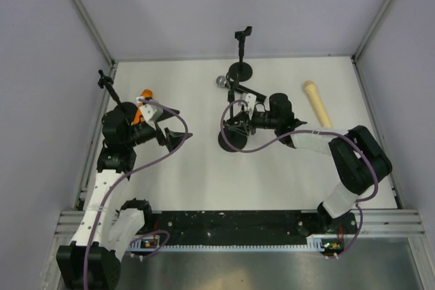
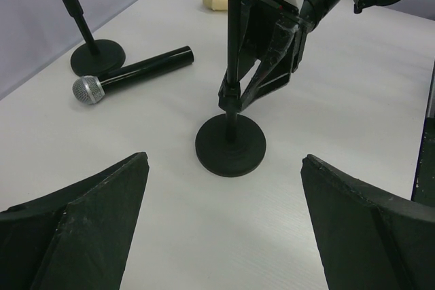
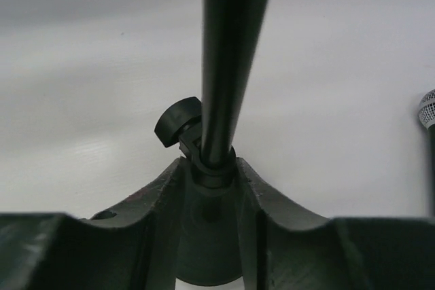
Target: Remove the microphone from the stand
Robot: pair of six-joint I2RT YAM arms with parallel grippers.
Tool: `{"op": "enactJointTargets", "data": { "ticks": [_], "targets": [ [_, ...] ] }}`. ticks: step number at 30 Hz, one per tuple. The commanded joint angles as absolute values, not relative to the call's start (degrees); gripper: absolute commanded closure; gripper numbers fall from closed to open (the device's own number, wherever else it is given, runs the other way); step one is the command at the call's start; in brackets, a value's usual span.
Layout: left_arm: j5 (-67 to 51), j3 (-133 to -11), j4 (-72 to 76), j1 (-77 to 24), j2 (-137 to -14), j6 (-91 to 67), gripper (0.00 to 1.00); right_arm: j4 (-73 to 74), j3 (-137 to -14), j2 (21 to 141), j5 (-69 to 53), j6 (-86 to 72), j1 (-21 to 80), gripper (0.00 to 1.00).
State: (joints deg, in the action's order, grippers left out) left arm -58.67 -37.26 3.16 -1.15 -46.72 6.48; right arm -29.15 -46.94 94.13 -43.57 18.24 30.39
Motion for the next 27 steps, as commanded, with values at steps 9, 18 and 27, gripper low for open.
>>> {"op": "enactJointTargets", "data": {
  "ticks": [9,18,27],
  "targets": [
    [-59.6,-37.1,7.2,-0.7,-46.1,4.7,0.01,-39.6,-46.8,92.0,-36.7,5.6,29.4,1.0],
    [-58.5,-36.8,7.2,-0.7,-45.8,5.4,0.01,-45.1,-43.9,90.6,-12.4,6.4,38.3,1.0],
    [-58.1,-36.6,7.1,-0.6,-45.7,5.8,0.01,-38.9,-47.5,93.8,-6.8,7.0,41.2,0.74]
  ]
}}
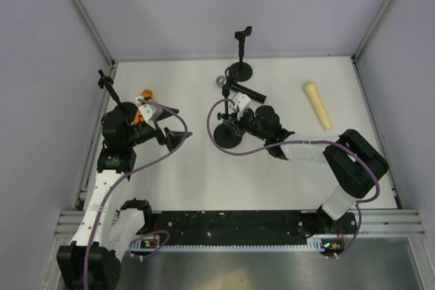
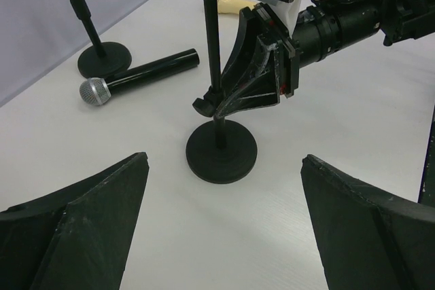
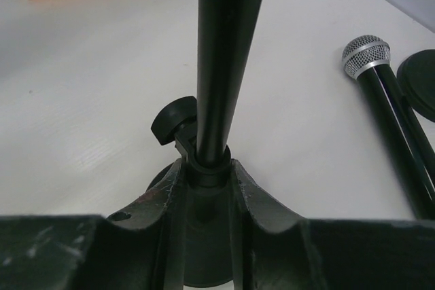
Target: Remove the microphone from the stand
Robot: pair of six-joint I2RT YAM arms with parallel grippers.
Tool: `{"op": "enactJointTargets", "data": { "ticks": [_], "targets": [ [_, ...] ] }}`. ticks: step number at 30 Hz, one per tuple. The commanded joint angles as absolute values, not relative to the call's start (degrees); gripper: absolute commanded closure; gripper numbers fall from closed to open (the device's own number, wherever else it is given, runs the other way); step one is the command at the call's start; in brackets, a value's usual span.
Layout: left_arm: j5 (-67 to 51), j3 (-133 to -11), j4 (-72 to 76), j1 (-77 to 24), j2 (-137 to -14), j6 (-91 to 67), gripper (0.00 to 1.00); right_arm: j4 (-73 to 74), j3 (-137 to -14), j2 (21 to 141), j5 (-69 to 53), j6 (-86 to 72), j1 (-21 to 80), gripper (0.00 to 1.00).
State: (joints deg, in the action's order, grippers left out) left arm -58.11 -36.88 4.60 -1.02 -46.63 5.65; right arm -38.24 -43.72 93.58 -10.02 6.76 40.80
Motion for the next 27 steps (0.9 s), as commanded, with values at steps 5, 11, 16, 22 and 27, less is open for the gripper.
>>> {"op": "enactJointTargets", "data": {
  "ticks": [5,11,16,22,27],
  "targets": [
    [-58.1,-36.4,7.4,-0.6,-45.6,5.6,0.01,-40.8,-46.2,91.8,-11.1,11.4,41.1,0.47],
    [-57.9,-35.9,8.0,-0.7,-46.1,6.3,0.01,-43.8,-43.6,89.8,-28.8,9.8,35.9,0.42],
    [-52.1,-38.2,0.9,-4.2,-48.9,17.8,0.01,-45.8,-43.8,91.5,-44.4,4.0,28.3,0.42],
    [-36.3,-45.4,-11.0,-16.0,-56.5,37.7,0.01,-47.2,-43.1,92.8,-56.7,4.3,25.8,0.41],
    [-34.1,-47.3,-9.0,-17.8,-62.1,45.6,0.01,-44.3,-43.6,93.3,-60.8,7.7,25.9,0.41]
  ]
}}
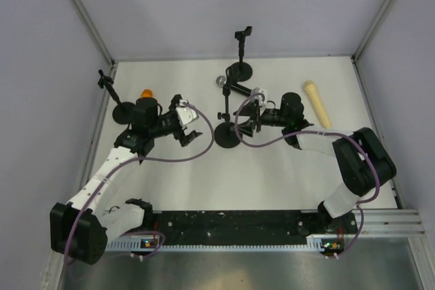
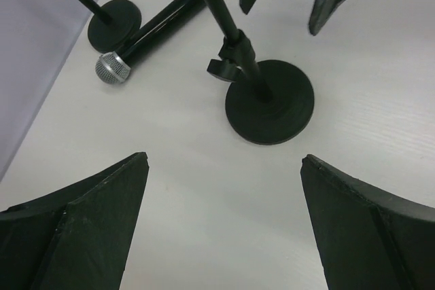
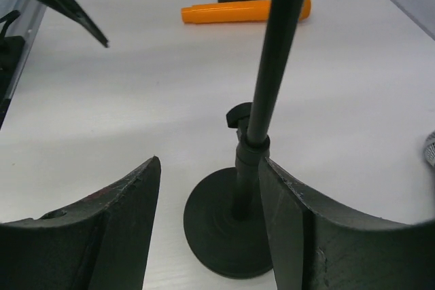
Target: Remove the microphone from the stand
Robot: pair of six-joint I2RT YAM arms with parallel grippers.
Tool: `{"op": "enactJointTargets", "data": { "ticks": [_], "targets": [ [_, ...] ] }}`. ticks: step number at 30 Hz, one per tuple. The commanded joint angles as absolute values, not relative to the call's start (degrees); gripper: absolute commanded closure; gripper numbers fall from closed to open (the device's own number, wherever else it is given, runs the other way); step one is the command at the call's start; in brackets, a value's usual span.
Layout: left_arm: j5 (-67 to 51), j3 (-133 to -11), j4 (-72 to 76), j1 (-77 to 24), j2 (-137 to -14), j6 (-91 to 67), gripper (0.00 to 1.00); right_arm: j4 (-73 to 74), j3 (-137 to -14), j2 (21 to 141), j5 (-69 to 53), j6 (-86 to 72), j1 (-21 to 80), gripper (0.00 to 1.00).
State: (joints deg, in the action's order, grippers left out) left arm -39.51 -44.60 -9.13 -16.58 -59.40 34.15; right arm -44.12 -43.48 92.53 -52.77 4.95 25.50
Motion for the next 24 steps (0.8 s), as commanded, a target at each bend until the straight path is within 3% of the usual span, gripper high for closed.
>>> {"op": "enactJointTargets", "data": {
  "ticks": [1,10,24],
  "targets": [
    [-33.4,-47.2,-7.7,-18.3,-63.0,46.9,0.01,-42.8,-44.1,93.3,-60.9,9.5,25.9,0.41],
    [-29.3,-50.5,-5.1,-23.9,-71.4,52.8,0.01,-25.8,-53.2,95.2,-57.4,23.7,25.9,0.41],
    [-28.0,-48.5,6.4,-28.6,-75.9,44.3,0.04,-41.2,-52.0,101.3,-57.9,13.5,26.5,0.47]
  ]
}}
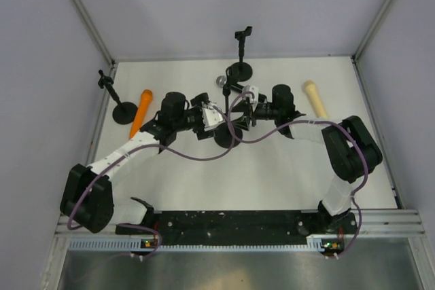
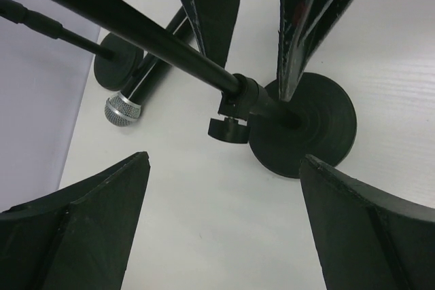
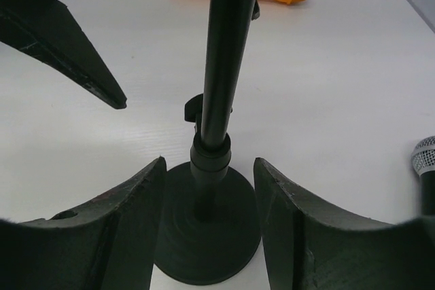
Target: Remove the microphone from the stand
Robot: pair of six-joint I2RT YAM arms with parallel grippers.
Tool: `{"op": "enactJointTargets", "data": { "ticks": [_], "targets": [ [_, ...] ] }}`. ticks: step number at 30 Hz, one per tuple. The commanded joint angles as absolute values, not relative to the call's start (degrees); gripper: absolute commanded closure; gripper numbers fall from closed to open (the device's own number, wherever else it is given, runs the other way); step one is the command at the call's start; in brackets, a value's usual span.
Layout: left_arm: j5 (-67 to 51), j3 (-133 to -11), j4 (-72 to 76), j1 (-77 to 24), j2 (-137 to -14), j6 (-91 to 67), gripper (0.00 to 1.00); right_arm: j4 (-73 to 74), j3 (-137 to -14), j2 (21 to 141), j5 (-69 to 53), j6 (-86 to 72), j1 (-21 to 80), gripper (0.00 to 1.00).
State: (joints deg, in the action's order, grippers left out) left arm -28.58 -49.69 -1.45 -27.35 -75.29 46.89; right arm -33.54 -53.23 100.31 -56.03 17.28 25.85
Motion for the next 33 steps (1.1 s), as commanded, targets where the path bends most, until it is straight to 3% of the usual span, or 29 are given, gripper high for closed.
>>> {"op": "enactJointTargets", "data": {
  "ticks": [1,5,15,20,26,33],
  "targets": [
    [-27.4,-47.5,8.8,-28.7,-75.9,43.4,0.05,-42.0,-51.8,101.5,-57.7,13.4,26.5,0.48],
    [-25.1,-44.9,16.3,-29.1,-76.0,40.4,0.1,-46.7,-51.2,103.4,-57.0,8.3,27.2,0.51],
    [-25.7,-44.6,15.0,-29.1,-76.4,42.3,0.32,-50.5,-50.4,103.9,-55.2,5.6,29.5,0.61],
    [-29.8,-44.8,10.1,-29.1,-74.2,43.0,0.28,-49.9,-50.6,104.6,-54.9,5.4,29.6,0.75],
    [-33.5,-44.9,3.6,-28.8,-71.4,46.1,0.17,-49.7,-50.7,103.5,-55.7,4.7,29.4,1.0],
    [-33.5,-45.9,-2.9,-28.6,-68.2,51.0,0.17,-49.7,-55.5,101.7,-67.0,-11.9,26.8,1.0]
  ]
}}
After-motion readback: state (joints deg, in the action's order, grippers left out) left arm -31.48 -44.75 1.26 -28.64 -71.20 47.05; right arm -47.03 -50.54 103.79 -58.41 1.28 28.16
